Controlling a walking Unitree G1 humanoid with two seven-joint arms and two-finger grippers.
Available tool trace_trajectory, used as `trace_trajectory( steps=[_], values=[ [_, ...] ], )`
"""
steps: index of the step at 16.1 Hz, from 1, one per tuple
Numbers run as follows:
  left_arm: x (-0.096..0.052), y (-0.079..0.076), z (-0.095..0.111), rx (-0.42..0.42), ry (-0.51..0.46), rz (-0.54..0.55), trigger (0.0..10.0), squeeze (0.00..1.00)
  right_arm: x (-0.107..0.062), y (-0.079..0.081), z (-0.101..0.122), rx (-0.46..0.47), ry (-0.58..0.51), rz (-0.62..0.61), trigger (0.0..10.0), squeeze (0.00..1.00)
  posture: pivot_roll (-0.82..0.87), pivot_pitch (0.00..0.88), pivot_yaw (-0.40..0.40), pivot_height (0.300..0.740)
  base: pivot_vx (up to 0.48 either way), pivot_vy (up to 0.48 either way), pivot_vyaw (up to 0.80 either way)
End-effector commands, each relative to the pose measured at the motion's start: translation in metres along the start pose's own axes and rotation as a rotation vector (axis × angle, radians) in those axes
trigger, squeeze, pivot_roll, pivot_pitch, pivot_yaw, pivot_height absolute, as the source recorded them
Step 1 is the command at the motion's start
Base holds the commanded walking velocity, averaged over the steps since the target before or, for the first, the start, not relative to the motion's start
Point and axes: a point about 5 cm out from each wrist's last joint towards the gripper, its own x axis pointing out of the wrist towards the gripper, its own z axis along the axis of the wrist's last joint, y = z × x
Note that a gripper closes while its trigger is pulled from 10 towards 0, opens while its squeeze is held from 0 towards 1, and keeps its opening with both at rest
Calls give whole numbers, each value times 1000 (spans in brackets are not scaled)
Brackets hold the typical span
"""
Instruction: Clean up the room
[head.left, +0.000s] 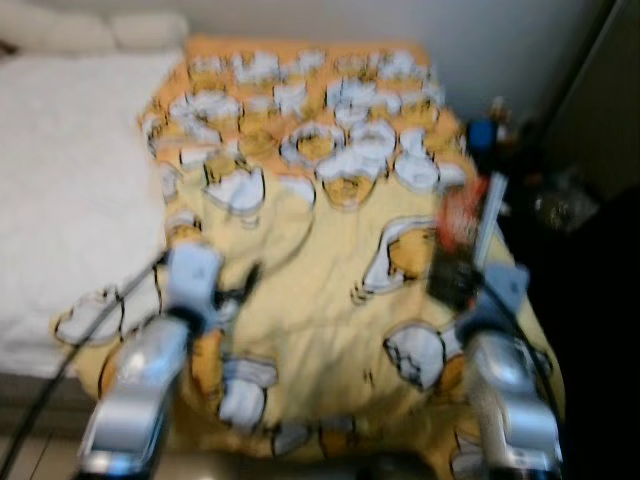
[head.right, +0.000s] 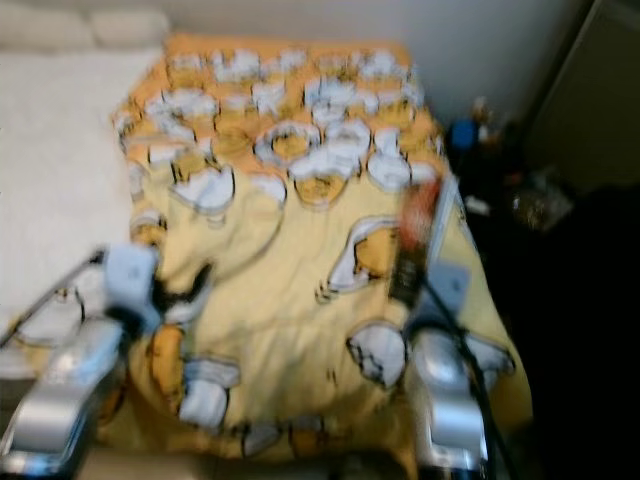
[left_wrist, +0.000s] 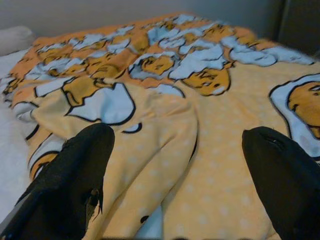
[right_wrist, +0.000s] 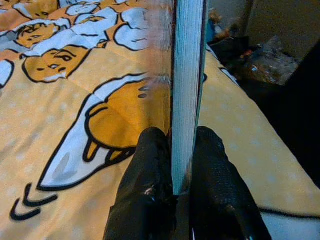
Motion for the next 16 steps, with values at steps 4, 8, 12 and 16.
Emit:
trace_trajectory(
  steps=[4,8,12,16],
  values=[
    [-11,12,-6,-21,21,107,10000,506,-1,9,13,11,-51,57,10000,0,-76,0,7,740,0,402,-388],
    [-14,8,-10,-19,43,109,10000,510,-2,5,12,21,-46,40,10000,0,-61,0,-1,740,0,413,0],
    [-12,11,-8,-29,33,145,10000,510,2,12,17,-22,-66,72,10000,0,-65,0,-3,740,0,473,0],
    [-9,7,-6,-24,23,129,10000,506,4,8,20,-14,-82,68,10000,0,-62,0,-3,740,0,475,0]
  ],
)
